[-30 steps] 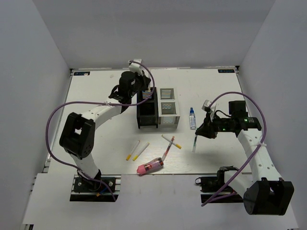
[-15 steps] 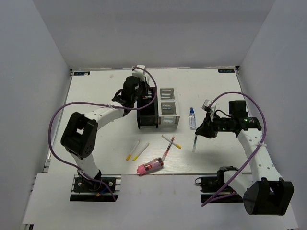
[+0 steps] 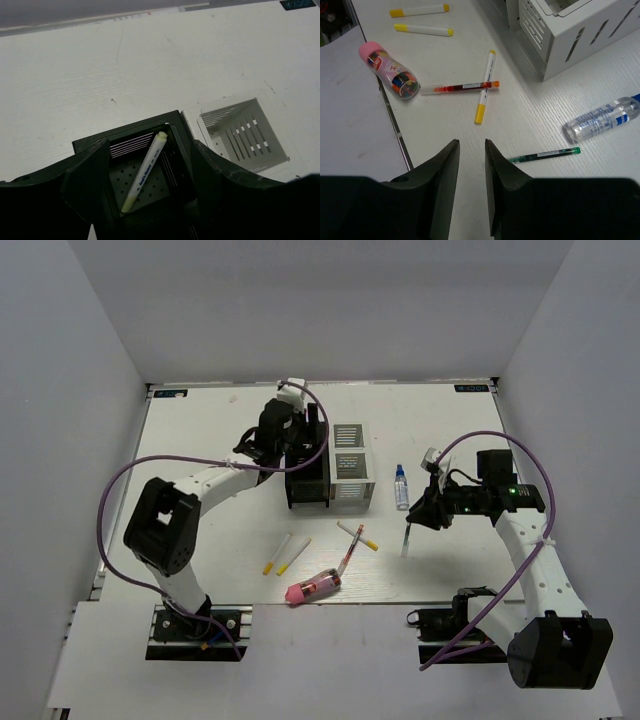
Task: Sort the stationery into containers
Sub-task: Place the pen in the storage box, then pick up the pen from the center of the board.
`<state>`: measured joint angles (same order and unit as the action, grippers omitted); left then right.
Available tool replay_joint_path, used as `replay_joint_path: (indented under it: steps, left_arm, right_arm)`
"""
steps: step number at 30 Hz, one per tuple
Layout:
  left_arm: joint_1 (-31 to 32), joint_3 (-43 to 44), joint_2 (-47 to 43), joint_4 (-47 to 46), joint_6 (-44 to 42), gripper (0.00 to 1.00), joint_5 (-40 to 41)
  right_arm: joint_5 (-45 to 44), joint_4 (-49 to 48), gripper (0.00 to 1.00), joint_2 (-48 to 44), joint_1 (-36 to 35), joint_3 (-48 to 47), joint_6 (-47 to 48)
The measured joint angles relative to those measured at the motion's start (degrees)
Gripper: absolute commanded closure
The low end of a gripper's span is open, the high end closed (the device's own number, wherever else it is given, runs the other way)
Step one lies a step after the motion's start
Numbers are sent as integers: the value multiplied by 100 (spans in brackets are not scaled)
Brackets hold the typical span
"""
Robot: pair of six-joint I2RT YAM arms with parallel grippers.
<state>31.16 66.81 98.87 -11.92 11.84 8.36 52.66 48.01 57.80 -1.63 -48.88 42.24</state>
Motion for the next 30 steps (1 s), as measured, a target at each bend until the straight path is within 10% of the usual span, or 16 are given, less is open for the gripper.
replay_joint_path:
  steps: [7,15,30]
  left_arm:
    - [0,-2,-1346,769,44,52,140]
    - [22,-734,-4107,2365,398,38,13]
    - [57,-2872,-6096,4868,1515,31,-396]
  right_arm:
    - [-83,-7,72,22,-310,0,-37]
    - [-876,-544,72,389,-1261,2,-619]
    - [-3123,-2378,53,1447,-3178,188,-2122]
